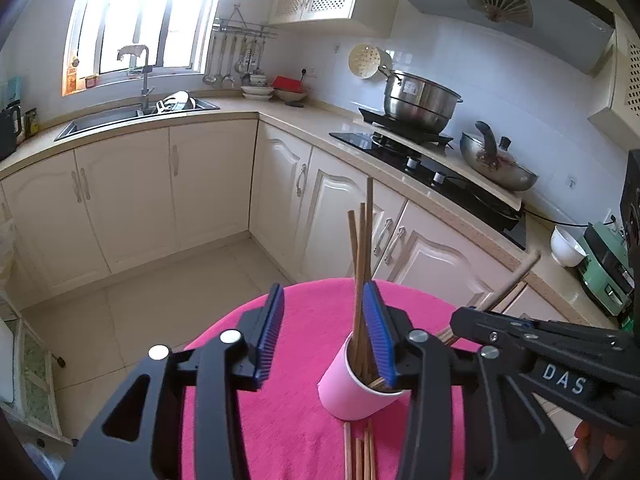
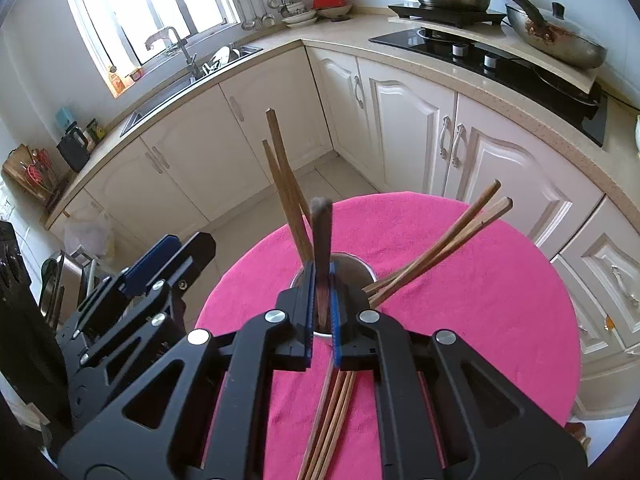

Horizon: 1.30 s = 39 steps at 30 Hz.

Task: Organize utensils
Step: 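Lift the left tool's chopstick into the pink cup and open it while the right tool drops its own, then lower the left tool onto a chopstick and close it while the right tool grasps one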

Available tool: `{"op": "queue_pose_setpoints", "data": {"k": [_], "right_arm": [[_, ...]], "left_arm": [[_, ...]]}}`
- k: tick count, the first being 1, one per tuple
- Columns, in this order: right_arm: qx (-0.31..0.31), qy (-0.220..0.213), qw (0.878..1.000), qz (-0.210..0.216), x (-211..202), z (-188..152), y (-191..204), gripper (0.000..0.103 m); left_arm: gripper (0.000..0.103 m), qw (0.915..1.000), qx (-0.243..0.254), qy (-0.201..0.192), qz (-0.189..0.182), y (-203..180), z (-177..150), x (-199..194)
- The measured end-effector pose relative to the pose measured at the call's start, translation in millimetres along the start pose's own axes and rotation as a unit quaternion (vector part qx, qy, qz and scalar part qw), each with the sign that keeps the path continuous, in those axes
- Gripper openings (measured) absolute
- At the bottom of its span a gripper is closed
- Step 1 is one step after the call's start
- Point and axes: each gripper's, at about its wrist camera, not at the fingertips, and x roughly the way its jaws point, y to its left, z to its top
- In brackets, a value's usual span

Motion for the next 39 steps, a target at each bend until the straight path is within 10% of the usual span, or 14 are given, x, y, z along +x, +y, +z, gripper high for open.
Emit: {"op": "queue_pose_setpoints", "data": {"k": [7,23,31,39], "right_arm": [[0.007,-0.015,1.000,-0.001,-13.2,-2.5,-2.8,0.049],[0.019,-0.055,0.996,-0.061,-65.6,-49.7,-36.2,0.052],[0.059,0.028,0.996,-0.057,-32.9,-111.6,-56.9,0.052],[0.095,0.093,0.990,-0.046,-4.8,-157.7,-73.5,0.052]], "left_arm": [[0.051,1.0000,0.006,0.001,0.006,1.2,0.1,-16.9],[0.051,0.9957,0.017,0.091,0.004,7.0,-49.3,-21.6],[0.051,0.9627,0.053,0.265,-0.014,-10.0,-125.5,28.7],[0.051,0.9406,0.102,0.324,0.006,-20.7,-171.3,53.8]]}}
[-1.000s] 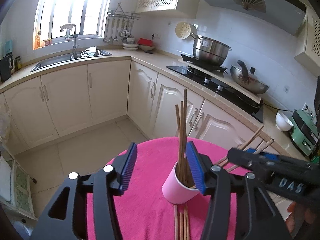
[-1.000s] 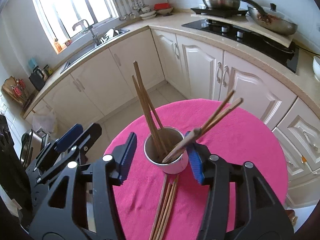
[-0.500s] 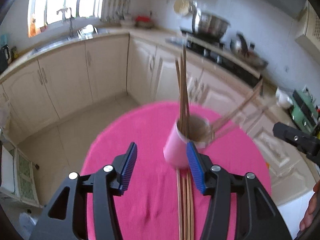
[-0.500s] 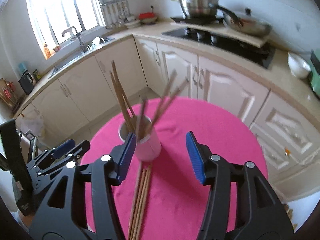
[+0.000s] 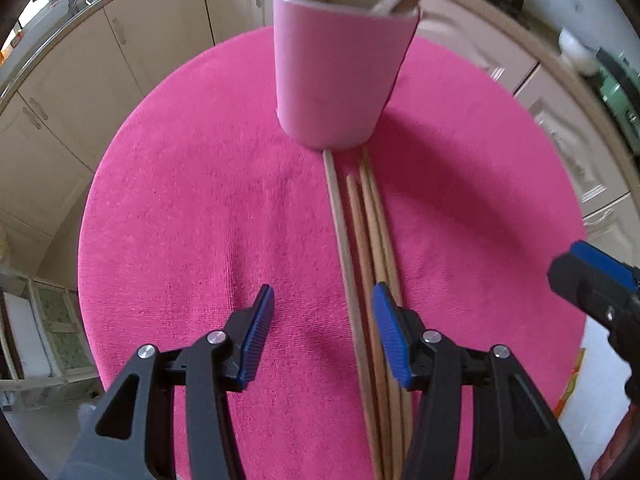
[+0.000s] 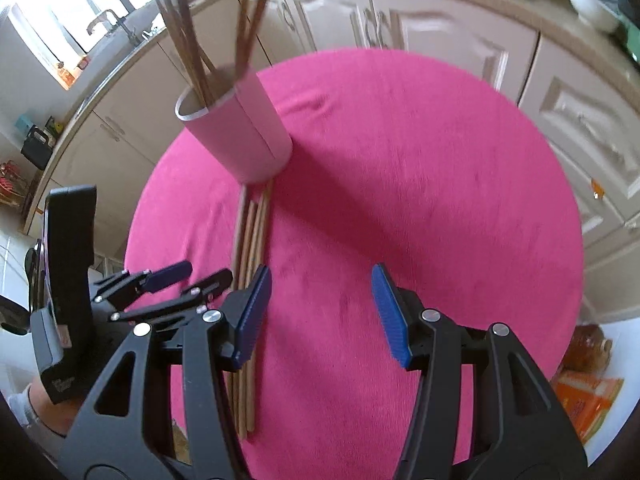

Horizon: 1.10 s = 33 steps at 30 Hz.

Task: Organize utensils
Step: 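Lower the left tool onto a chopstick and close it while the right tool grasps one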

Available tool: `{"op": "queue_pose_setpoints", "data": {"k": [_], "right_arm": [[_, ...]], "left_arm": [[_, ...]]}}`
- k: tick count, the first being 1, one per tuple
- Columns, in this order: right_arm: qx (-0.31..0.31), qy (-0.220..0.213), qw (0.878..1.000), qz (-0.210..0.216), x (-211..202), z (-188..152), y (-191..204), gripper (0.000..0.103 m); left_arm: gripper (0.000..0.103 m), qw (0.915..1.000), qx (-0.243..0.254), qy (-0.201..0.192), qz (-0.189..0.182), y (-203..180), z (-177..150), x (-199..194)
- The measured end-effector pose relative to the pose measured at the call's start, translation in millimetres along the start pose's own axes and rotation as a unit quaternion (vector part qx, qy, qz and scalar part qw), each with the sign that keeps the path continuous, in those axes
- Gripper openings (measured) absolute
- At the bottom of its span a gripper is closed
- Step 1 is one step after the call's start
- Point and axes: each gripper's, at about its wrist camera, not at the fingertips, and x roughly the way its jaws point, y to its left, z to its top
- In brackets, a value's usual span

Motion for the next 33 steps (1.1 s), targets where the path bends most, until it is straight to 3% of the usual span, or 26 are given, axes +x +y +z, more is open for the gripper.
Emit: {"op": "queue_pose_setpoints", "data": {"k": [11,13,18,19,22,28,33], "right_arm": [[0.002,0.023,1.000,0.003,12.6,-7.9,-6.8,0.052],[0.000,0.030,1.000,0.005,17.0,-7.3,-5.7,0.052],[-0.013,0.051,0.998,0.017,31.9,-5.7,4.6,0.051],[-0.016,0.055,0.998,0.021,35.4,-5.4,7.6,0.051],[-0.025,0.077,0.996,0.035,48.9,-3.4,18.5,0.035],[-0.051,0.106,0.992,0.043,68.9,-0.3,40.6,0.030],[-0.063,0.125,0.990,0.015,83.8,2.9,47.8,0.024]], "left_arm": [[0.051,0.9979,0.023,0.039,0.045,-15.3,3.4,22.6],[0.046,0.9983,0.011,0.040,0.040,-13.0,3.6,22.5],[0.018,0.9987,-0.014,0.040,0.029,4.9,-6.9,16.7],[0.016,0.9985,-0.024,0.042,0.023,9.9,-9.0,15.8],[0.011,0.9980,-0.036,0.050,0.015,19.6,-11.8,13.2],[0.010,0.9971,-0.051,0.056,-0.003,39.9,-21.2,10.2],[0.010,0.9967,-0.056,0.059,-0.012,47.2,-24.3,7.3]]}}
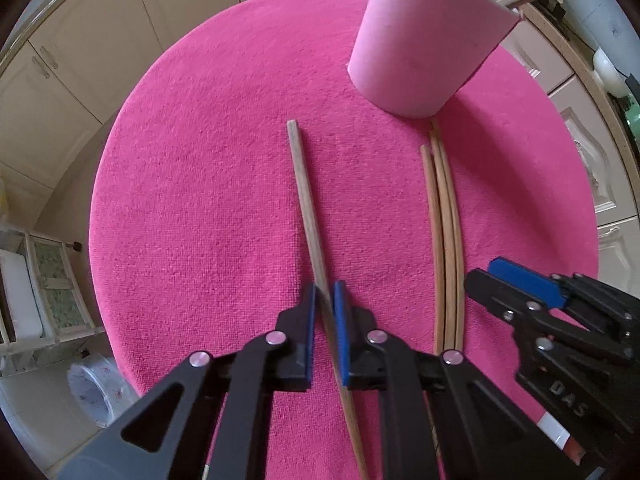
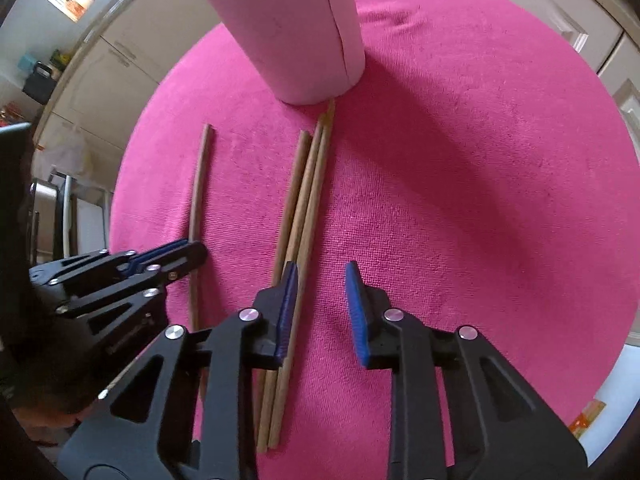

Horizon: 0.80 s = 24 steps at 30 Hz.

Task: Organize utensils
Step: 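Lower the left tool onto a chopstick and close it while the right tool grasps one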

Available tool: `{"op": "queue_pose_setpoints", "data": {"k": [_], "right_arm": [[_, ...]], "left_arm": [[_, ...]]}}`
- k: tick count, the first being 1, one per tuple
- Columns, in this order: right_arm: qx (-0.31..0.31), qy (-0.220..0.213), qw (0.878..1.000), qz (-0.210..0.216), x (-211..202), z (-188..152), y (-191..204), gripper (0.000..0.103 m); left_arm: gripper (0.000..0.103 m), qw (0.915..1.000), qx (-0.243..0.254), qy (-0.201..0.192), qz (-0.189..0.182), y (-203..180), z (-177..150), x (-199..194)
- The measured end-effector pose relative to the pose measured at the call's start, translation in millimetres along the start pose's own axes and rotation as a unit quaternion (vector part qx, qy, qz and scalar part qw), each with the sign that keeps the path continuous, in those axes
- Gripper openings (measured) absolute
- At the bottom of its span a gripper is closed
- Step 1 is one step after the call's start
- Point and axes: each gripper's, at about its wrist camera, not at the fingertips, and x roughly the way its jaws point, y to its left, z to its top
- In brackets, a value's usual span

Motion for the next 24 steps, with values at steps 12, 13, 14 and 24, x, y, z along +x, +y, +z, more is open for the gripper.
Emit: {"op": "queue_pose_setpoints", "data": {"k": [12,13,14,24], "right_arm": [[-0.004,0.028,0.999,-0.031,9.0,17.4,14.8,0.023],[-0.004,0.036,0.999,-0.036,10.8,20.4,16.3,0.023],[-0.008,0.046,0.998,-0.042,13.7,22.4,19.6,0.023],[0.015,0.066,0.997,-0.028,15.6,34.2,6.6,0.006]], "left_arm": [[0.010,0.9999,0.002,0.011,-0.002,-2.0,6.3,1.8],[0.010,0.9999,0.001,0.014,0.000,-3.5,9.1,2.5],[0.010,0.9998,0.001,0.017,0.002,-4.3,11.9,3.5],[0.009,0.9986,0.007,0.051,0.010,-13.8,34.1,7.3]]}}
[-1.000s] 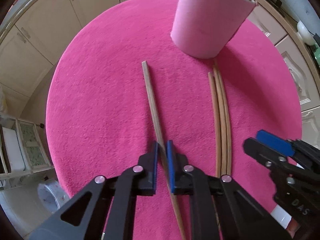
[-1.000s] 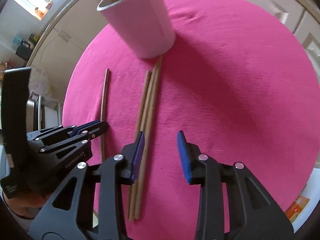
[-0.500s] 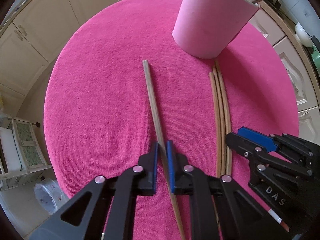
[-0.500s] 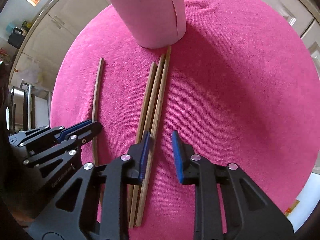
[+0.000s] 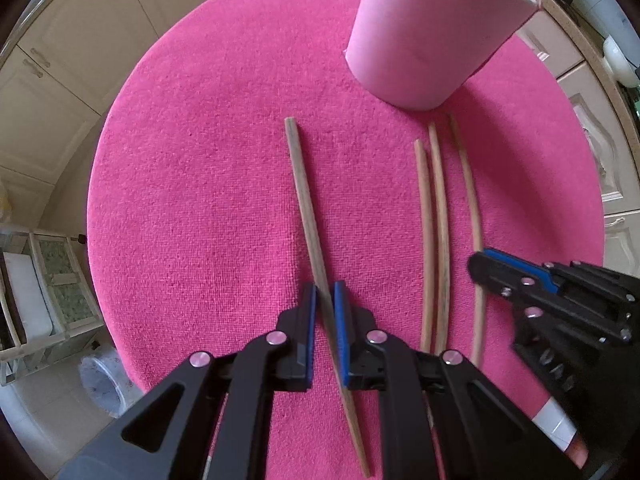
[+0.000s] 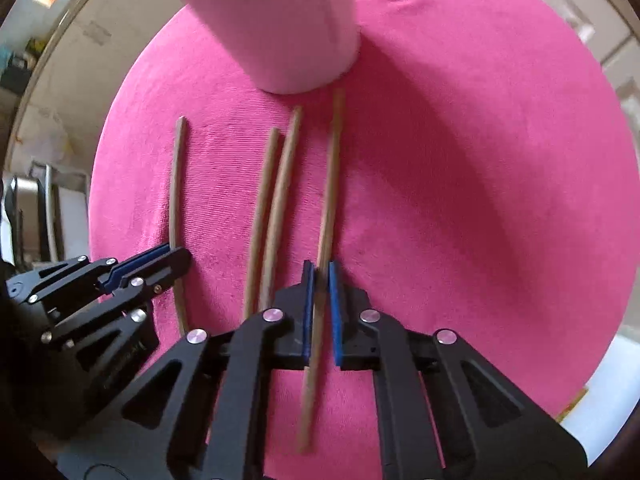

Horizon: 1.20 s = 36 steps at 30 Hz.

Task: Organize utensils
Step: 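Lower the left tool onto a chopstick and close it while the right tool grasps one, then carry the left tool's chopstick into the pink cup and open it while the right tool releases its own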

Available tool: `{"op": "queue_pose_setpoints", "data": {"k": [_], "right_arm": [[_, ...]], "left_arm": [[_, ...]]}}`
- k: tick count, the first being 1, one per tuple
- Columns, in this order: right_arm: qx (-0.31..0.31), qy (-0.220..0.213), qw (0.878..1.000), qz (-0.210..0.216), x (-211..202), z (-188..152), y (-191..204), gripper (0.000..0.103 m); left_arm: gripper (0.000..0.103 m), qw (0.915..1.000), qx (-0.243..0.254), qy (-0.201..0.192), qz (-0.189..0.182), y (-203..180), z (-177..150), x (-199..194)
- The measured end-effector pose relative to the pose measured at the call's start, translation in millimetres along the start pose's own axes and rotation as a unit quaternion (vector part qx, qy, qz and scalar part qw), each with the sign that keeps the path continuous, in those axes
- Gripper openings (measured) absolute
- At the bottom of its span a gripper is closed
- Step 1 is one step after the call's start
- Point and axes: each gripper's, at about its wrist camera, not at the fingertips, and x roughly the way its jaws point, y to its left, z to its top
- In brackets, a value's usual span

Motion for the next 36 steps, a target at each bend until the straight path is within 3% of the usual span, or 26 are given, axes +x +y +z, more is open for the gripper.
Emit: {"op": "queue_pose_setpoints", "data": {"k": [9,19,27,36], "right_arm": [[0.050,-0.035,0.997,0.056,-22.2,-16.5,-45.1,0.006],[0.047,-0.134,0.986,0.091,-82.1,-35.6,-59.3,0.006],[0.035,-0.184,0.977,0.100,-120.5,-37.0,-56.7,0.006],[0.021,-0.250,0.962,0.110,-163.5,-37.9,-48.1,0.006]], "left_arm": [[0.006,0.9994,-0.012,-0.027,-0.020,6.6,0.4,-15.3],[0.006,0.9904,0.001,-0.124,-0.060,-1.9,1.6,-63.8],[0.006,0.9733,0.022,-0.208,-0.095,-15.5,1.6,-102.1],[0.006,0.9458,0.034,-0.301,-0.118,-27.2,-3.8,-141.0]]}}
